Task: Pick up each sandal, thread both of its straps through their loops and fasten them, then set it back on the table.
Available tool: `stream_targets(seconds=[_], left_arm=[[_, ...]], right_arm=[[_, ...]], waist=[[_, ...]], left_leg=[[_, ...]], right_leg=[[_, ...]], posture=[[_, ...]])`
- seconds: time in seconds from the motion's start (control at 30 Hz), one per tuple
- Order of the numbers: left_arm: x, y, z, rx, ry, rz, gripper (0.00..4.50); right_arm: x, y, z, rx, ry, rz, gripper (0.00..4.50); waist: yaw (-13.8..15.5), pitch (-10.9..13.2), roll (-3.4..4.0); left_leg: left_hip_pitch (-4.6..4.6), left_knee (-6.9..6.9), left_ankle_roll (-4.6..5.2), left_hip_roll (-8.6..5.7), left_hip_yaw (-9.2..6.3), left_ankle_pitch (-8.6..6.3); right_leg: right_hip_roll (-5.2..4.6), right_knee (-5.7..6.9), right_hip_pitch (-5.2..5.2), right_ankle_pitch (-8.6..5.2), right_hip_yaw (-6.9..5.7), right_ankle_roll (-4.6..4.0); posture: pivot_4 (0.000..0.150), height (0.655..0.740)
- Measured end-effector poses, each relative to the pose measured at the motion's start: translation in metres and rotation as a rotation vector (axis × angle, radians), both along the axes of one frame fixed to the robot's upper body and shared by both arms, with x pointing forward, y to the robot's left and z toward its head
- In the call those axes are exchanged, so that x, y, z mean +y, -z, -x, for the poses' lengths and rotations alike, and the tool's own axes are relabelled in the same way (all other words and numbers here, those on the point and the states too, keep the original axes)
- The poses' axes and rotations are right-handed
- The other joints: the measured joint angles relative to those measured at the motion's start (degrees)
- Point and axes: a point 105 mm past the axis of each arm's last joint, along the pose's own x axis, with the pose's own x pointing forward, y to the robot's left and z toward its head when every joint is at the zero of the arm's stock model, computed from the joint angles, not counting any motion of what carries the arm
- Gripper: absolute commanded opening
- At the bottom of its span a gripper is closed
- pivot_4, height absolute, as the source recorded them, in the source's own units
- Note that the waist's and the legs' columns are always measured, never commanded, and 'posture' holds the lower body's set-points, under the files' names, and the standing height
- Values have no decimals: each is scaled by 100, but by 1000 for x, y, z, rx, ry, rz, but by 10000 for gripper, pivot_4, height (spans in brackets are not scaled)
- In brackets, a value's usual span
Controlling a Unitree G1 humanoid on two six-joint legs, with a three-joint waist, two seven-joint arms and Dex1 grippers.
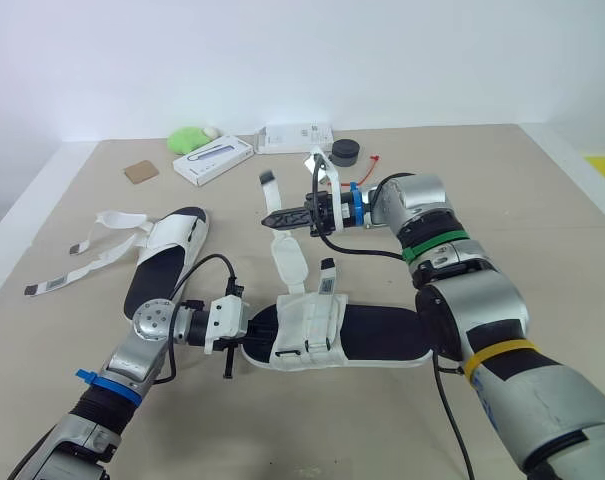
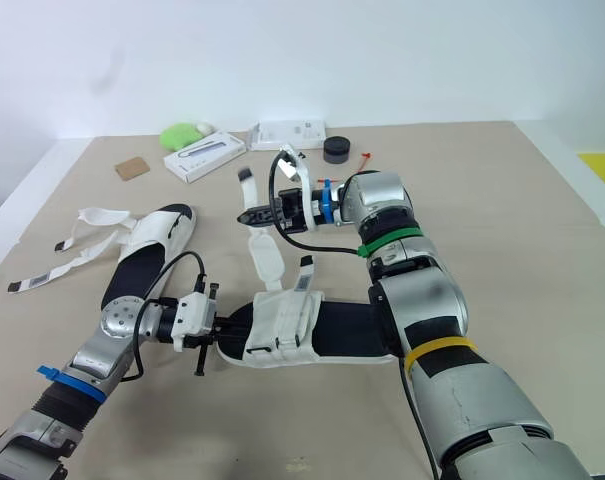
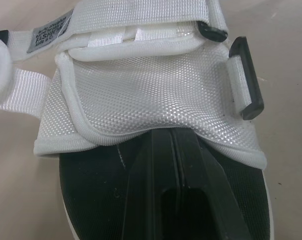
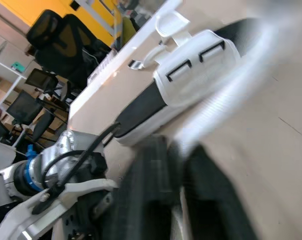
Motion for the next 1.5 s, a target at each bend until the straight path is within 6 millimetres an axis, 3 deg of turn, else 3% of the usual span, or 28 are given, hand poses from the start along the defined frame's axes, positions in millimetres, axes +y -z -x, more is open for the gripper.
stream_targets(seconds=[0.1,0.2,0.3,0.4,0.5,0.6,0.67,0.7,0.8,0.83,0.87,0.9,0.93,0.97,1.0,1.03,1.07,1.2,1.33,1.5], left_arm=[[0,0,0,0,0,0,0],[-1,0,0,1,3,2,0],[-2,0,0,3,7,1,0],[0,1,-1,8,1,-2,0],[1,3,-2,14,-5,-5,0],[2,4,-3,19,-7,-8,0],[1,5,-4,23,5,-7,0],[1,5,-4,23,8,-8,0],[-1,6,-5,26,21,-3,0],[-2,6,-6,27,26,-2,0],[-1,6,-6,27,26,-2,0],[-2,7,-7,30,29,-2,0],[-1,7,-7,31,31,-4,0],[-1,7,-8,31,32,-5,0],[-1,7,-8,31,35,-5,0],[-1,7,-8,32,37,-6,0],[-2,7,-8,33,41,-7,0],[-4,7,-9,34,53,-8,0],[-4,7,-8,34,56,-10,0],[-3,9,-8,40,61,-13,0]], right_arm=[[-2,-2,2,-38,-11,-17,1525],[-12,-3,13,-216,-41,-35,1525],[-25,-2,43,-427,-110,-9,1525],[-36,9,85,-704,-213,68,1525],[-39,10,97,-855,-213,99,1525],[-36,5,104,-1250,-230,180,1525],[-39,15,111,-1493,-321,255,1525],[-40,19,112,-1536,-348,271,1525],[-51,37,117,-1685,-454,344,8914],[-56,45,118,-1736,-498,365,16068],[-57,48,119,-1749,-512,370,17417],[-59,52,122,-1794,-541,367,23523],[-61,53,123,-1817,-551,364,30399],[-61,53,123,-1825,-554,363,31760],[-62,53,124,-1840,-564,362,37712],[-63,53,124,-1846,-569,363,39552],[-65,53,124,-1850,-567,367,44533],[-82,54,121,-1758,-548,438,44533],[-119,53,110,-1529,-514,616,44533],[-184,29,99,-1202,-356,830,44533]], waist=[[0,0,-1],[6,-7,-10],[14,-10,-10],[12,-19,-11],[3,-26,-10],[-6,-38,-28],[3,-54,-56],[3,-54,-57],[12,-54,-62],[13,-55,-63],[13,-55,-62],[13,-55,-62],[13,-55,-62],[13,-55,-62],[13,-57,-62],[13,-57,-61],[14,-57,-62],[23,-60,-62],[28,-58,-60],[27,-62,-48]], left_leg=[[-1,2,0,0,0,0],[-7,4,0,0,-3,0],[-9,8,1,-1,-5,-1],[-4,12,3,0,-5,-2],[25,15,2,-2,-1,-2],[52,13,2,-1,0,-2],[60,7,2,0,1,-2],[62,6,2,0,2,-2],[76,5,1,-6,10,-3],[83,4,1,-6,11,-3],[85,4,1,-7,11,-3],[89,4,1,-7,11,-3],[98,4,1,-6,11,-2],[100,4,1,-6,10,-2],[105,4,1,-6,10,-2],[106,4,1,-6,10,-2],[107,4,1,-6,9,-2],[108,4,1,-8,9,-3],[108,4,2,-10,10,-4],[112,-3,9,-11,12,-7]], right_leg=[[0,1,0,0,0,0],[-2,1,-1,-1,-3,2],[-3,-1,1,-4,-4,7],[-1,-3,9,-5,-4,9],[-1,-5,35,-9,-1,15],[3,-8,58,-35,3,60],[4,-14,69,-35,3,58],[4,-14,69,-35,4,57],[-2,-18,83,-18,10,28],[-2,-19,90,-18,13,27],[-3,-19,91,-17,14,27],[-2,-18,95,-17,15,26],[-1,-18,104,-16,15,25],[-1,-18,105,-16,16,24],[0,-18,110,-15,16,23],[0,-18,112,-15,16,23],[0,-18,114,-15,16,23],[-3,-20,120,-16,16,21],[-5,-23,123,-16,19,20],[-8,-27,125,-21,19,16]], posture=[[1500,7400],[1500,7400],[1500,7400],[1500,7400],[1500,7400],[1500,7400],[1500,7400],[1500,7400],[1500,7400],[1500,7400],[1500,7400],[1500,7400],[1500,7400],[1500,7400],[1500,7400],[1500,7400],[1500,7400],[1500,7400],[1500,7400],[1500,7400]])
